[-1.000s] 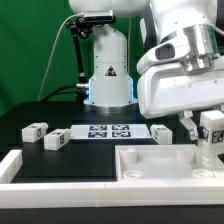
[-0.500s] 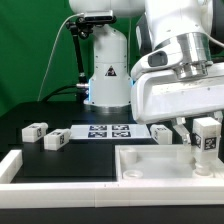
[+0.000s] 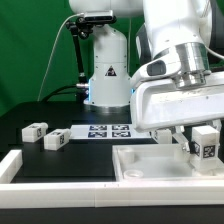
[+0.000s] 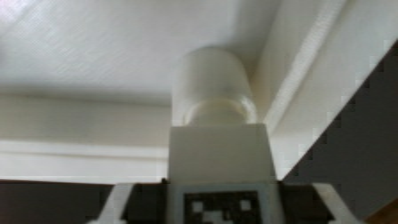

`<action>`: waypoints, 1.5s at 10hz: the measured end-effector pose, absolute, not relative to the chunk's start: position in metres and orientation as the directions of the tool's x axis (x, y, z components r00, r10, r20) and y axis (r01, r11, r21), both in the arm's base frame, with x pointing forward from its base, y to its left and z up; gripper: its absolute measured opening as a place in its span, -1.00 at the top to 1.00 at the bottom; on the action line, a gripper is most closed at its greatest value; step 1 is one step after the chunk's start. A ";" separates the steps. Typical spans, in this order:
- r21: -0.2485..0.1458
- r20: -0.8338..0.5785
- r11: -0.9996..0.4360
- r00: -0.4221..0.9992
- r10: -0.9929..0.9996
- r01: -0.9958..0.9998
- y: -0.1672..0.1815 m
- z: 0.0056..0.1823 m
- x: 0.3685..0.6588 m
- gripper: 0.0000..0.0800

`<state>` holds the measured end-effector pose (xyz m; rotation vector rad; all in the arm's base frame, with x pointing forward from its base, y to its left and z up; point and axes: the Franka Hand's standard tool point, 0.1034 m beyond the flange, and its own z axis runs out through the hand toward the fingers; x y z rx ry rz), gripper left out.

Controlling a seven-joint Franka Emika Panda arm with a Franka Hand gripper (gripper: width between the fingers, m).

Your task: Assemble one leg

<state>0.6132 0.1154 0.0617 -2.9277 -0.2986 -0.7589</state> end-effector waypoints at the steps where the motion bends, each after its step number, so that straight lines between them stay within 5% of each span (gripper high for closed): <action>1: -0.046 0.502 -0.976 0.849 0.164 0.215 0.117 0.061 0.613 0.28; 5: -0.042 0.514 -0.977 0.843 0.159 0.211 0.117 0.062 0.612 0.28; 7: -0.042 0.514 -0.977 0.843 0.159 0.210 0.117 0.062 0.612 -0.43; 9: -0.042 0.514 -0.977 0.843 0.159 0.210 0.117 0.062 0.612 -0.58; 12: -0.043 0.512 -0.977 0.844 0.159 0.210 0.117 0.064 0.613 -0.62; 15: -0.048 0.507 -0.979 0.849 0.148 0.200 0.112 0.088 0.620 -0.62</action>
Offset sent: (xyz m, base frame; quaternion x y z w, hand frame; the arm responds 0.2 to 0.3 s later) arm 0.0000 0.0000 0.0000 0.0000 0.0000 0.0000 1.0000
